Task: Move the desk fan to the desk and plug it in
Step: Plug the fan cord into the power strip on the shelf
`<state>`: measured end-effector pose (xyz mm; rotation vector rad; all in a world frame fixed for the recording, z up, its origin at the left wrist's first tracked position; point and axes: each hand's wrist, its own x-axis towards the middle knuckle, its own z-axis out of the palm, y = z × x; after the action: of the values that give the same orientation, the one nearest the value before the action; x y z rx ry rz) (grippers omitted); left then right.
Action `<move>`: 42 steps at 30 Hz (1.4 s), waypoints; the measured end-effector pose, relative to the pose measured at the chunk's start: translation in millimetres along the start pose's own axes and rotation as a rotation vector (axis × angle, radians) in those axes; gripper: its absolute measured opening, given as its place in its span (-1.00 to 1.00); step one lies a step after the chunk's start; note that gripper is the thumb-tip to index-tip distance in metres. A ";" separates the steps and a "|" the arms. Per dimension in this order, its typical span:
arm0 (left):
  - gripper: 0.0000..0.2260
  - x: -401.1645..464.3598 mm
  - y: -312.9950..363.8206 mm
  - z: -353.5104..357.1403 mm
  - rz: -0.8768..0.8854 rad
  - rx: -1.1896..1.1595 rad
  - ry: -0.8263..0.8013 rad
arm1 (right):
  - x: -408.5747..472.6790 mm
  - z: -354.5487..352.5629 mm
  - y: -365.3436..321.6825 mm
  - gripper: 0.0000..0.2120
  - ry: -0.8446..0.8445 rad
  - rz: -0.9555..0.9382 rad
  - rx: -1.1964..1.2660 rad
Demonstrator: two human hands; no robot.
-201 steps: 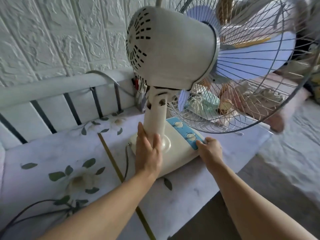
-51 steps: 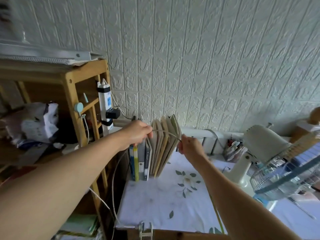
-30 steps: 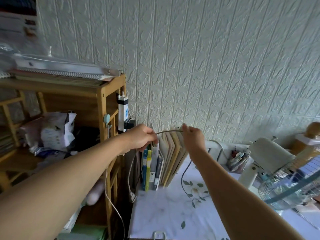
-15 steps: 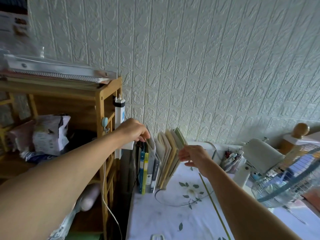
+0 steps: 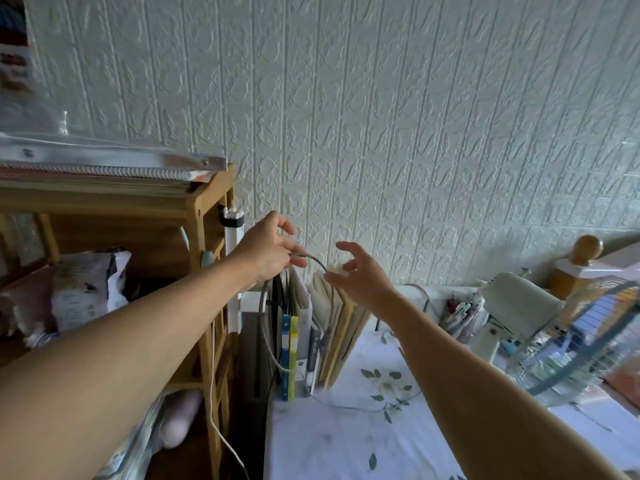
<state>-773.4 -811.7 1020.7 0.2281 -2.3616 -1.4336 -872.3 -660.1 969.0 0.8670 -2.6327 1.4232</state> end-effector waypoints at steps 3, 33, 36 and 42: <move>-0.68 13.6 -6.6 2.1 0.022 0.003 0.051 | 19.1 8.5 1.5 -0.90 -0.093 -0.092 -0.146; -0.72 132.4 -148.4 82.3 -0.184 1.136 -0.039 | 202.9 75.0 144.2 -0.73 -0.302 0.002 -0.384; -0.67 130.0 -153.2 83.9 -0.206 1.067 -0.046 | 200.9 71.2 144.4 -0.63 -0.288 0.047 -0.378; -0.52 115.4 -147.2 85.7 -0.238 1.007 -0.092 | 183.7 51.1 139.4 -0.56 -0.200 0.046 -0.356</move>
<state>-920.4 -847.7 881.3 0.7157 -2.9998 -0.1937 -1082.8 -724.4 883.3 0.9501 -2.9368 0.8672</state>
